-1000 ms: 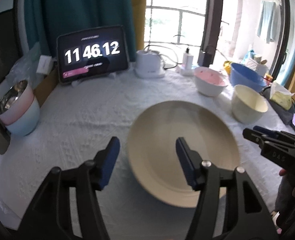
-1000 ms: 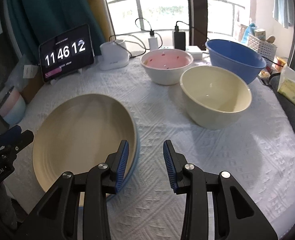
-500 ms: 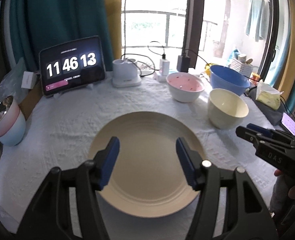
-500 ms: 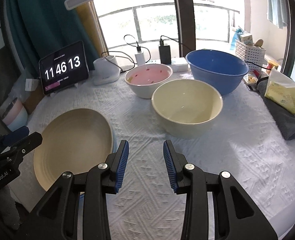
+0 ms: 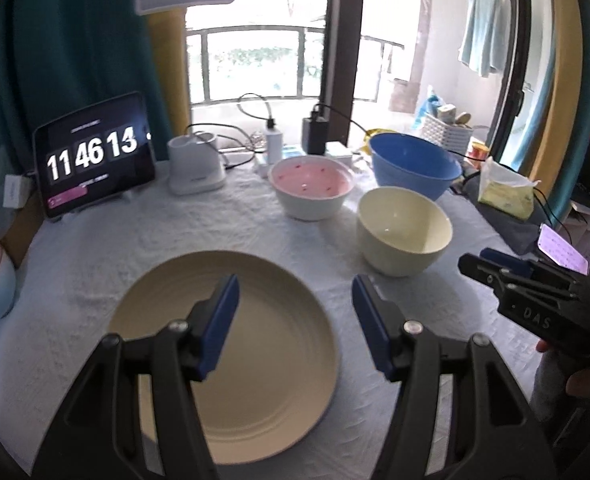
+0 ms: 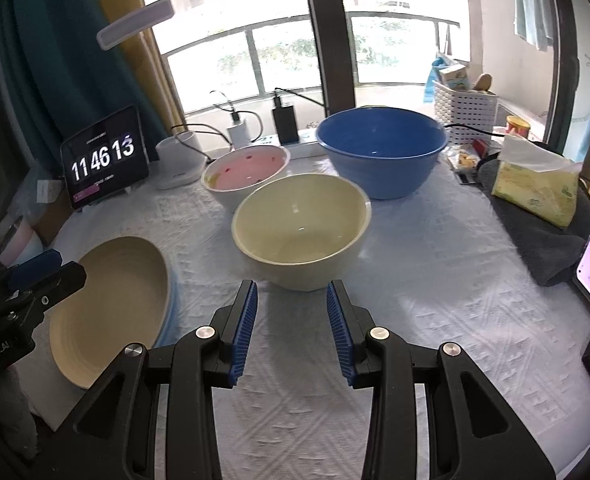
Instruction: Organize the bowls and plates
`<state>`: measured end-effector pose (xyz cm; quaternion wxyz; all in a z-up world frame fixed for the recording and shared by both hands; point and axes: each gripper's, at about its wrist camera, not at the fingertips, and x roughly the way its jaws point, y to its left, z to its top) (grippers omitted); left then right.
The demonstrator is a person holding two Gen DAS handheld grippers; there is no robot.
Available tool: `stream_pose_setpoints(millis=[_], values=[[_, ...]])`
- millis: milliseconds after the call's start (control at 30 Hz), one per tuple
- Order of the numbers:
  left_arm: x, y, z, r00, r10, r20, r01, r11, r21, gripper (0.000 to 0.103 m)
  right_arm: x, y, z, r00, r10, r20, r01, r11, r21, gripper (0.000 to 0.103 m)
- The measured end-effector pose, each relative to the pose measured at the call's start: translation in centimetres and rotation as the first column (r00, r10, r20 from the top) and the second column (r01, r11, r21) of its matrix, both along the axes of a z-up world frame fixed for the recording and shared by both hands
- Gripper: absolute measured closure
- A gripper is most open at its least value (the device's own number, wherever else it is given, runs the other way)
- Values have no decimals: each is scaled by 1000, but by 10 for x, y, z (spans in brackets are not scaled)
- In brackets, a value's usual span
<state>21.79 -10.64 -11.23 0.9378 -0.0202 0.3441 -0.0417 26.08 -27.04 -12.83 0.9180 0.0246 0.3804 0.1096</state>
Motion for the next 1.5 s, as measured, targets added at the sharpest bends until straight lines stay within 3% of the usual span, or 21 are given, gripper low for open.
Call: stream_pose_setpoints(millis=[500, 900, 1267, 1500], values=[[32, -41, 7, 997, -80, 6, 81, 997, -12, 43, 20, -43, 7, 999, -45, 23, 45, 999, 7, 65], [62, -69, 19, 989, -136, 64, 135, 991, 14, 43, 41, -74, 18, 994, -91, 66, 90, 996, 23, 65], [96, -85, 19, 986, -148, 72, 150, 989, -17, 43, 67, -92, 23, 991, -103, 88, 102, 995, 14, 65], [120, -94, 21, 983, -162, 88, 162, 987, 0, 43, 85, -100, 22, 991, -105, 88, 104, 994, 16, 65]])
